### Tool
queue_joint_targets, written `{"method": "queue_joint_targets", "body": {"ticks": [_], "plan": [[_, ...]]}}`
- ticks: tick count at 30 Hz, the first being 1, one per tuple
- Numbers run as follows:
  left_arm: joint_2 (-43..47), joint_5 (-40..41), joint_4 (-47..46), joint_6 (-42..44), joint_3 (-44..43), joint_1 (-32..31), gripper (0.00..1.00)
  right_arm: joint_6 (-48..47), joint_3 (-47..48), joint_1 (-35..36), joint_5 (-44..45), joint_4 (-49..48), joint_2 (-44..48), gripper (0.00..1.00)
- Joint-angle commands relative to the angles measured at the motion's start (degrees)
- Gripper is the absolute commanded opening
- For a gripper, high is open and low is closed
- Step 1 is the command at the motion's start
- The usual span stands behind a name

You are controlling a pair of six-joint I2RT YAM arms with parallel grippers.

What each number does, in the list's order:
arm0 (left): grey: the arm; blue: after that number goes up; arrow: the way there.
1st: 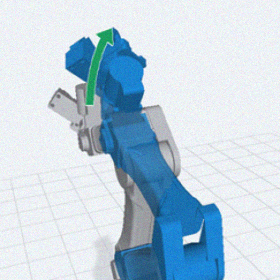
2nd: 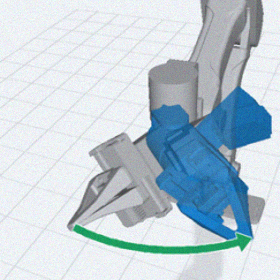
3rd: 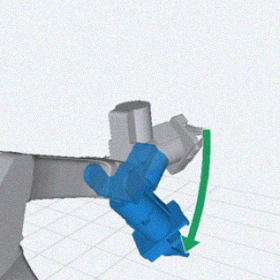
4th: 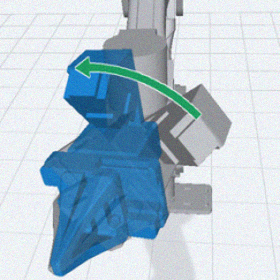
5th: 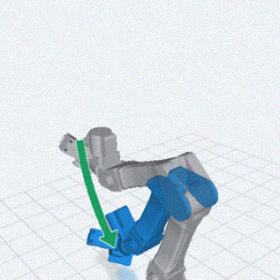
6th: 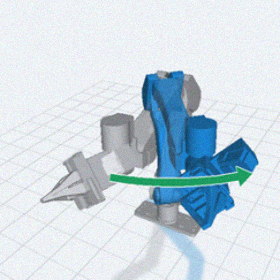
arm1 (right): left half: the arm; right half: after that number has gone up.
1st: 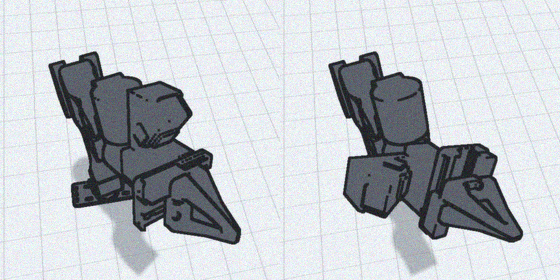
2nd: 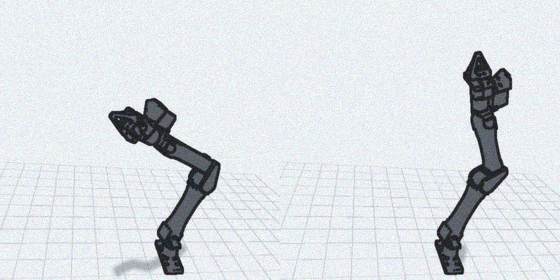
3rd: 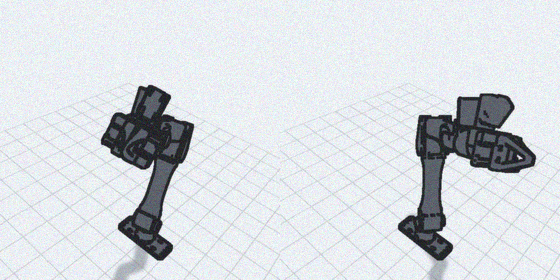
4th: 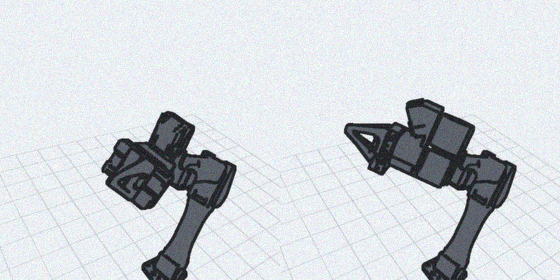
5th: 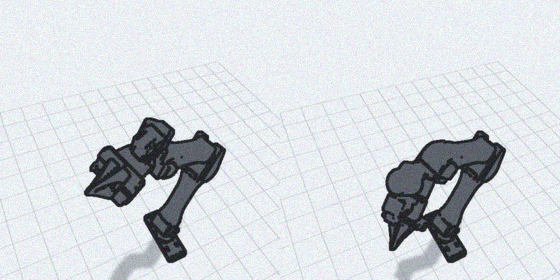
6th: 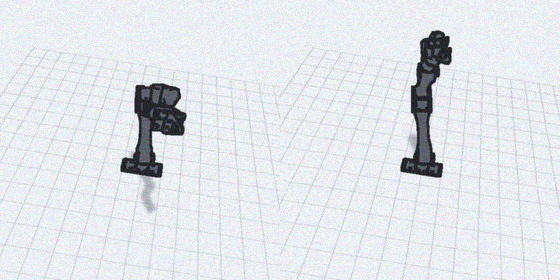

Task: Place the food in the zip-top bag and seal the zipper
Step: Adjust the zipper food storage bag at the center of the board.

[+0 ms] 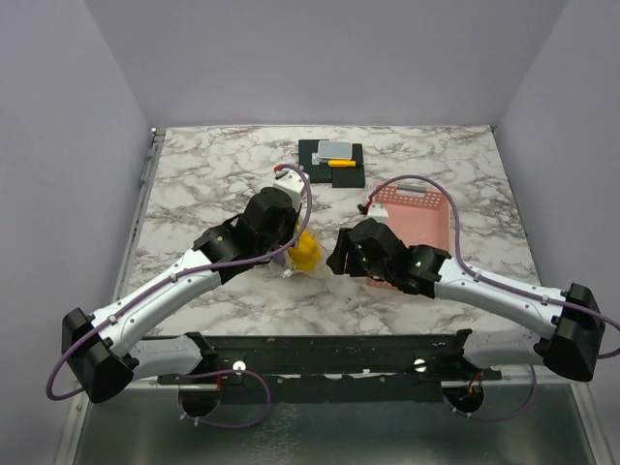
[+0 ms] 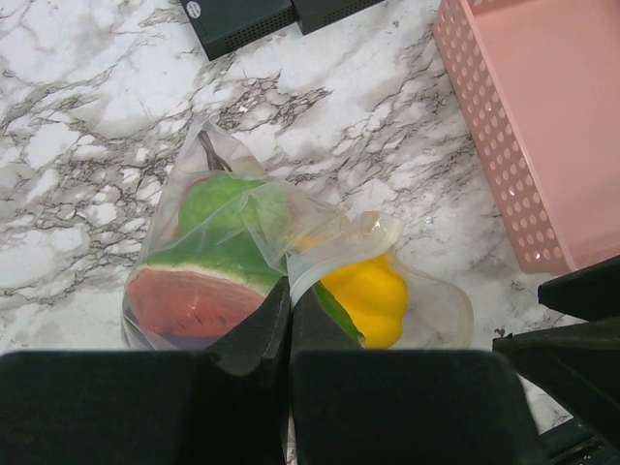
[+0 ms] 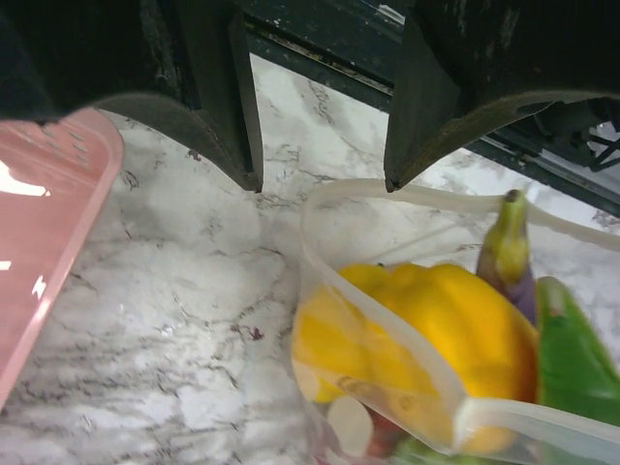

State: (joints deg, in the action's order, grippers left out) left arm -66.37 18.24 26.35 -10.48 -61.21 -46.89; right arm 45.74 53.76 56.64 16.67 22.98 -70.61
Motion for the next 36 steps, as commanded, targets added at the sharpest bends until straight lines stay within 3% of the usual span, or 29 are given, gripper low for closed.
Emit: {"method": "queue_joint_targets", "body": {"ticks": [1,13,17,22,26,32,36], "plan": [[0.3,-1.0,-2.2,-0.8,-0.5,-0.3,0.00,5.7,-3.5,0.4,1.9,-1.8,0.1,0.58],[0.4,-1.3,-2.0,-0.3,-0.5,-0.3,0.00,8.8,-2.4,0.3,0.4,-11.4,-9.3,0.59],[0.7,-1.4,-2.0,-0.2,-0.5,-0.2,0.00,10.0,-0.1,0.3,2.1,-11.1,-13.0,0.54],[1.0,-1.5,-2.0,-0.1,-0.5,-0.2,0.00,12.6,-0.8,0.3,3.2,-12.8,-15.7,0.36],[1.7,-1.6,-1.8,0.2,-0.5,-0.2,0.00,13.5,-2.4,0.3,2.8,-14.7,-14.7,0.03],[3.2,1.2,-1.0,0.8,-0.2,-0.2,0.00,10.1,-1.4,0.4,5.9,-11.6,-7.2,0.01],[7.1,1.5,3.1,0.0,-2.0,-0.2,0.00,1.5,5.0,0.3,8.4,-1.8,-0.1,0.01]]}}
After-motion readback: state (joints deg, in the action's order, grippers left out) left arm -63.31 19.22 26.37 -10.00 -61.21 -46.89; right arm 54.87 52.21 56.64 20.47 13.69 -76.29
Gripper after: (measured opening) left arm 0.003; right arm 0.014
